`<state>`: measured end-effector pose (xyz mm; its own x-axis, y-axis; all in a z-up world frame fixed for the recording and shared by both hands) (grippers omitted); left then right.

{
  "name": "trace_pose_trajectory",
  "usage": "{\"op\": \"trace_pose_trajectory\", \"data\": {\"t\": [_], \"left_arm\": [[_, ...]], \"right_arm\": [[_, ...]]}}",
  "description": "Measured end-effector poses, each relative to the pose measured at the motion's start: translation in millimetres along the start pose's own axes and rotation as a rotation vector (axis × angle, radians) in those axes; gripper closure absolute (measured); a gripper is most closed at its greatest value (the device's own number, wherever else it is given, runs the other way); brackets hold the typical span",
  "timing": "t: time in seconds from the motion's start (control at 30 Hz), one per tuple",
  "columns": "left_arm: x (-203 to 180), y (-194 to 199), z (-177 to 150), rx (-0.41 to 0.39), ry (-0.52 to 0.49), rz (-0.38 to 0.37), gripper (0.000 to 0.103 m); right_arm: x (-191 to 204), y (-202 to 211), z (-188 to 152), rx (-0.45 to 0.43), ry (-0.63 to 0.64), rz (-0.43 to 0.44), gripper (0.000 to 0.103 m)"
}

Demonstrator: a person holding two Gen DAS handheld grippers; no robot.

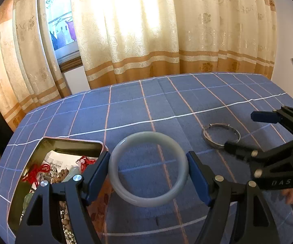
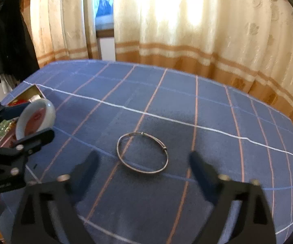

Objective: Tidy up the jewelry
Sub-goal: 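Carry the white bangle and silver bangle over the pink tin with both tools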

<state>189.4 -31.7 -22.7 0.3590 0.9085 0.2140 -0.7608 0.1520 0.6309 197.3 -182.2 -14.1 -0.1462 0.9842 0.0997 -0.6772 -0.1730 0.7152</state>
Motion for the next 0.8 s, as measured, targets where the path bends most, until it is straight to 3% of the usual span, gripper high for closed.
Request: {"op": "trace_pose_trajectory", "data": {"t": [0.17,0.33,0.4,0.43,0.47,0.5,0.8], "left_arm": [[4.0,-8.8,5.0,0.008,0.003,0.004,0.027],[8.2,-16.7,5.2,0.018,0.008,0.004,0.027],[9.3,-20.6,4.5,0.025,0.013,0.001,0.027],[9.4,-21.9,4.2,0.028,0.015,0.000,0.027],[9.5,-23.1,4.0,0.030,0.016,0.001,0.027],[9.7,-22.9,3.9,0.030,0.017,0.002,0.027],[17.6,3.7,9.4,-0.025,0.017,0.025,0.027]], "right_arm": [[-7.0,-20.5,10.1,0.030,-0.060,0.020,0.000],[-9.5,-40.3,6.5,0.121,-0.069,0.016,0.003],[-6.7,-38.1,5.4,0.115,-0.051,0.011,0.010],[-5.0,-37.4,4.7,0.113,-0.038,-0.008,0.017],[-3.2,-36.4,4.1,0.108,-0.026,-0.016,0.031],[-1.8,-34.6,3.9,0.102,-0.017,-0.012,0.033],[9.6,-20.6,5.1,0.057,0.018,-0.005,0.033]]}}
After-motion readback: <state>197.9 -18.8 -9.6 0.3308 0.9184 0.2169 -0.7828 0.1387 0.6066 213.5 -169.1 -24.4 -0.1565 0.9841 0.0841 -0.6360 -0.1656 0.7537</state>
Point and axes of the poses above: each gripper's, at about its wrist camera, not at the fingertips, and y roughly against the way its jaws point, x to its left, z to its top, the point moved 1 cm from there along -y, roughly the way its jaws point, and after that the axes turned 8 degrees about -y, right-handed, at the moved point
